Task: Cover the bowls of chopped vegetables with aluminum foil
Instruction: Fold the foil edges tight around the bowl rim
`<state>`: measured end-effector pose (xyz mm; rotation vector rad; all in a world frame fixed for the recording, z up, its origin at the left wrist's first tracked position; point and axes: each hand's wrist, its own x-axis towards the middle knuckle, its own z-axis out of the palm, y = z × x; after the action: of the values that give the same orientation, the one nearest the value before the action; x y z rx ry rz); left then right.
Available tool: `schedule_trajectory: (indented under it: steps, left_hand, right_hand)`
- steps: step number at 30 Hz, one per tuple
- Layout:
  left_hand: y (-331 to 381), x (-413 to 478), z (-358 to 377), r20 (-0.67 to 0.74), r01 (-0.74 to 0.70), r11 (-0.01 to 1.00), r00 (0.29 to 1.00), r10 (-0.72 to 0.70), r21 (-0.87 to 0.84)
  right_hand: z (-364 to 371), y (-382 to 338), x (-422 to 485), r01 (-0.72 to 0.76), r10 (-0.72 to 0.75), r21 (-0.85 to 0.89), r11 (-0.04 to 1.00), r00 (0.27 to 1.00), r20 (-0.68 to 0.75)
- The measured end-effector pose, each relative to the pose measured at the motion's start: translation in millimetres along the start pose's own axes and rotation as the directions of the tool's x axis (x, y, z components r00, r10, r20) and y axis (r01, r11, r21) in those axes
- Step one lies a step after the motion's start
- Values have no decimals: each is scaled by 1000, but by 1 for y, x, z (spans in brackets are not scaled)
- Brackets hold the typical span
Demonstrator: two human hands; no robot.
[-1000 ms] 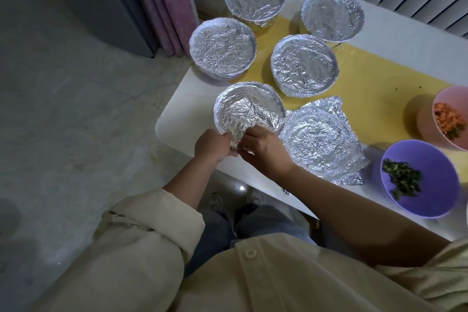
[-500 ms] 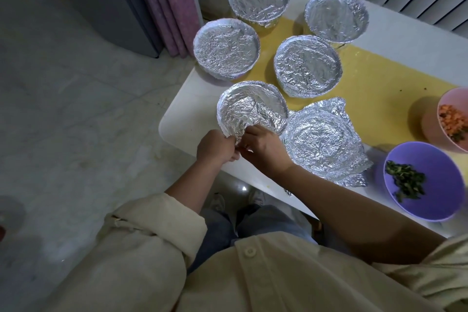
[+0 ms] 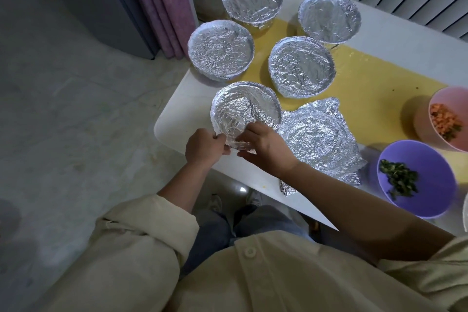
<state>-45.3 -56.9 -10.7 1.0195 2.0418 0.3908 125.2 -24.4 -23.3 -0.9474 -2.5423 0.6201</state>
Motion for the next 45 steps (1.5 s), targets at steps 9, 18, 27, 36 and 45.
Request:
schedule_trajectory:
  steps: [9, 18, 27, 36, 45]
  left_hand:
    - [1, -11, 4, -65, 45, 996, 997, -40, 71]
    - [15, -17, 7, -23, 29, 995, 999, -27, 91]
    - [14, -12, 4, -7, 72, 996, 997, -72, 45]
    - [12, -24, 14, -211, 138, 923, 952, -224, -360]
    - [18, -18, 7, -150, 226, 846, 931, -334, -482]
  right_hand:
    - [0, -6, 1, 44, -51, -101, 994, 996, -67]
    - [1, -10, 2, 36, -46, -133, 990, 997, -70]
    - [0, -14, 2, 9, -22, -132, 991, 995, -95]
    - [9, -21, 9, -90, 77, -101, 991, 989, -128]
    - [13, -22, 13, -102, 91, -97, 990, 990, -108]
